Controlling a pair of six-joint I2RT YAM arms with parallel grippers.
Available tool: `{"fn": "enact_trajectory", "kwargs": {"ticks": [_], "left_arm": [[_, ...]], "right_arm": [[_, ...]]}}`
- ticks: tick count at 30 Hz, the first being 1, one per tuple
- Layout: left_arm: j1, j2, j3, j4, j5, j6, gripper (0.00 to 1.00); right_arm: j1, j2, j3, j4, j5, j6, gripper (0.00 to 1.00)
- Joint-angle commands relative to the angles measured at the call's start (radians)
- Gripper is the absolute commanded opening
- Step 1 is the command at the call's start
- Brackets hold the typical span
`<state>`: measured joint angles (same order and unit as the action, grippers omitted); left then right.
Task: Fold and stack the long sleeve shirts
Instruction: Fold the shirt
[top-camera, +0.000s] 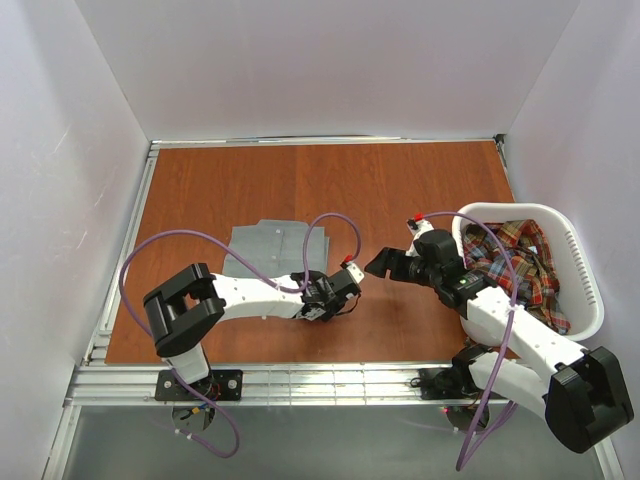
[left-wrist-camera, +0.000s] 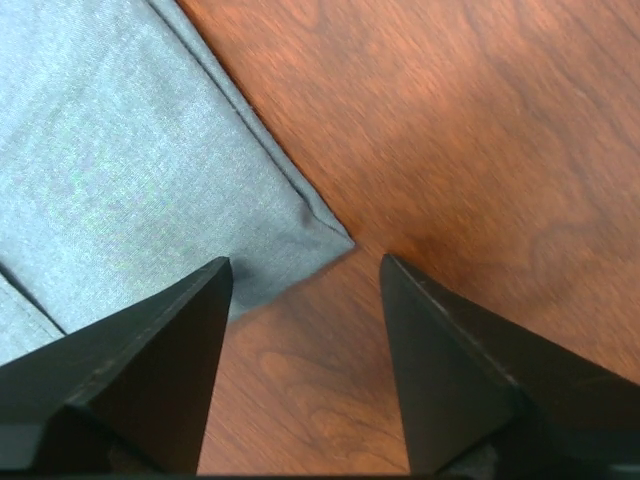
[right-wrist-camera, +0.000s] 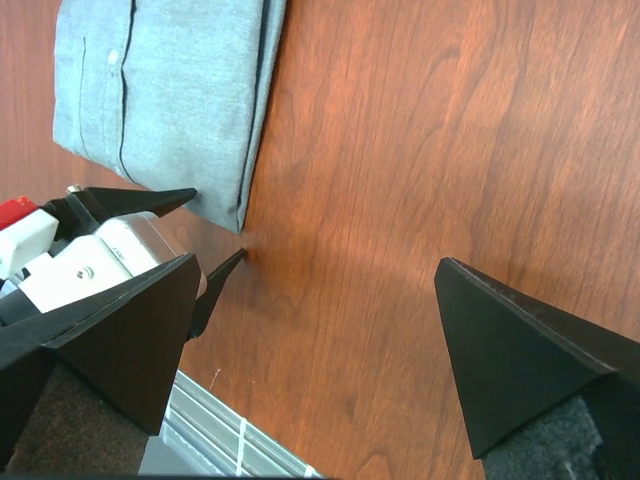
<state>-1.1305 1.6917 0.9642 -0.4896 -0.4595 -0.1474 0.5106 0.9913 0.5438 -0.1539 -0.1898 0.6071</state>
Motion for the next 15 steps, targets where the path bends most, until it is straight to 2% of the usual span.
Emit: {"fn": "enact_trajectory", "kwargs": {"ticks": [1,3,12,15], "left_arm": [[-0.005,0.019,0.027,0.008,-0.051,0.011,0.56],[-0.005,0.034,0.024,0.019,-0.051,0.022,0.48],[-0.002,0.128,0.019,0.068,-0.126,0.062,0.36],[0.009,0.144,0.016,0.068,-0.120,0.060,0.23]], "right_arm": [[-0.006,0.007,-0.011,0.037,-0.014,0.013,0.90],[-0.006,0.009,-0.012,0.042,-0.017,0.014,0.90],[-0.007,0.007,-0.028,0.070,-0.045,0.016,0.88],[-0.009,0.009,-0.033,0.076,-0.048,0.017,0.88]]}}
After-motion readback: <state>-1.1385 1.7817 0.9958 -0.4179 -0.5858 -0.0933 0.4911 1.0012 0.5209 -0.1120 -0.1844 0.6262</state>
